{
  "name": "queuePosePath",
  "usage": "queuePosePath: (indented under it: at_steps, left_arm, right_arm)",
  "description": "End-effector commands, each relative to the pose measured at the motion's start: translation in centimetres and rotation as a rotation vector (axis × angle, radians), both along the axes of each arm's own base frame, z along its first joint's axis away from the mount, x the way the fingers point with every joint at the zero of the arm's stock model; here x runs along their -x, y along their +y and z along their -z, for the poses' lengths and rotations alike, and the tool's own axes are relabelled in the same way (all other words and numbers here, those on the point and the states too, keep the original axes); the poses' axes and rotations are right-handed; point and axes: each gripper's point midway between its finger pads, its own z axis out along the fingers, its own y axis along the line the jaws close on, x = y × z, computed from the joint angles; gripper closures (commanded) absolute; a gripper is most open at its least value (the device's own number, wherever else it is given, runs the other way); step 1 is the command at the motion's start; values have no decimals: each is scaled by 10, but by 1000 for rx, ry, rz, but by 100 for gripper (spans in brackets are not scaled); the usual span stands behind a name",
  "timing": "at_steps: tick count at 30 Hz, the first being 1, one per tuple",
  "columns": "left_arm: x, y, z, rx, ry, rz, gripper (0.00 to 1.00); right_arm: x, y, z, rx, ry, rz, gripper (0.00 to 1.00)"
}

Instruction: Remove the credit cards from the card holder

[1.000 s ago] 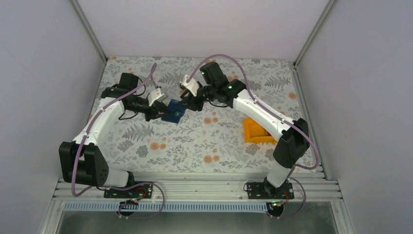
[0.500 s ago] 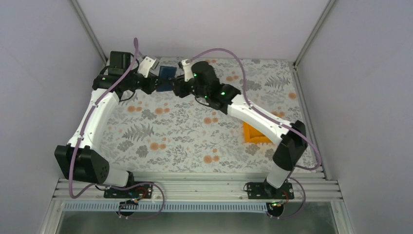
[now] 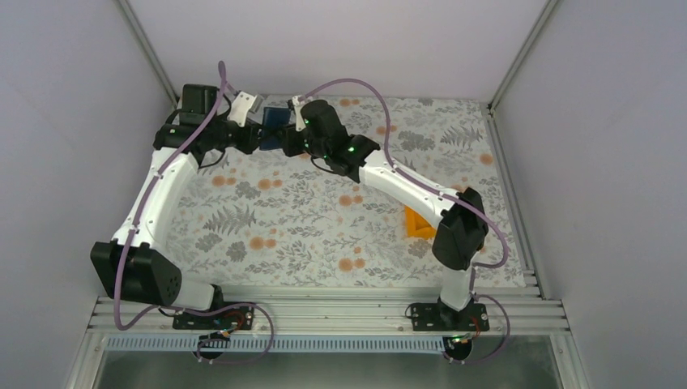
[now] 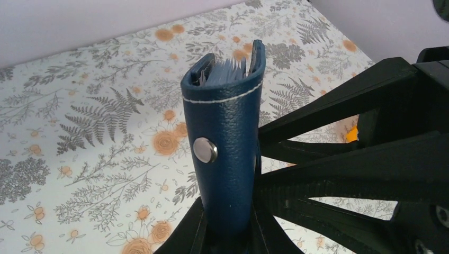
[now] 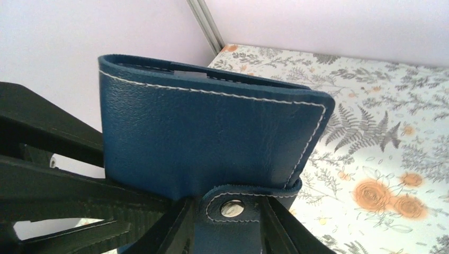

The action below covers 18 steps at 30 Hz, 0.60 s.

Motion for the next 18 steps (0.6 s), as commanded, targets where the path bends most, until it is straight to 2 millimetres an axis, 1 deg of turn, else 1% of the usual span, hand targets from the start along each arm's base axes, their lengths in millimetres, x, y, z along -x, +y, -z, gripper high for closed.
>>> queuePosePath:
  at_steps: [1, 3, 4, 5, 6, 9, 11, 12, 13, 16, 18]
  left_arm:
    - [12, -11, -19, 54, -42, 48, 98]
    - [14, -12, -18, 54, -42, 54, 98]
    - [14, -12, -18, 52, -43, 55, 98]
    - [15, -11, -19, 51, -48, 55, 98]
    - [15, -11, -20, 48, -50, 54, 98]
    - [14, -7, -25, 30, -76, 35, 98]
    - [12, -2, -28, 7, -98, 12, 98]
    - [12, 0, -28, -2, -106, 8, 98]
    - [12, 1, -29, -7, -109, 9, 98]
    - [14, 1, -31, -13, -114, 20, 98]
    - [15, 2, -35, -14, -122, 31, 98]
  right_arm:
    - [-14, 1, -6, 9, -31, 61, 69]
    - [-19, -1, -1, 36, -36, 84, 76]
    - [-21, -3, 1, 48, -40, 94, 82]
    - [-23, -5, 4, 63, -43, 105, 90]
    - [-25, -9, 7, 77, -44, 117, 95]
    - [-31, -24, 22, 119, -31, 151, 96]
    - [-35, -40, 23, 118, -31, 175, 96]
    - [-37, -51, 26, 121, -25, 190, 96]
    - [-38, -64, 35, 132, -10, 205, 96]
    - [-44, -101, 43, 139, 9, 245, 96]
    - [-45, -122, 40, 125, 8, 221, 96]
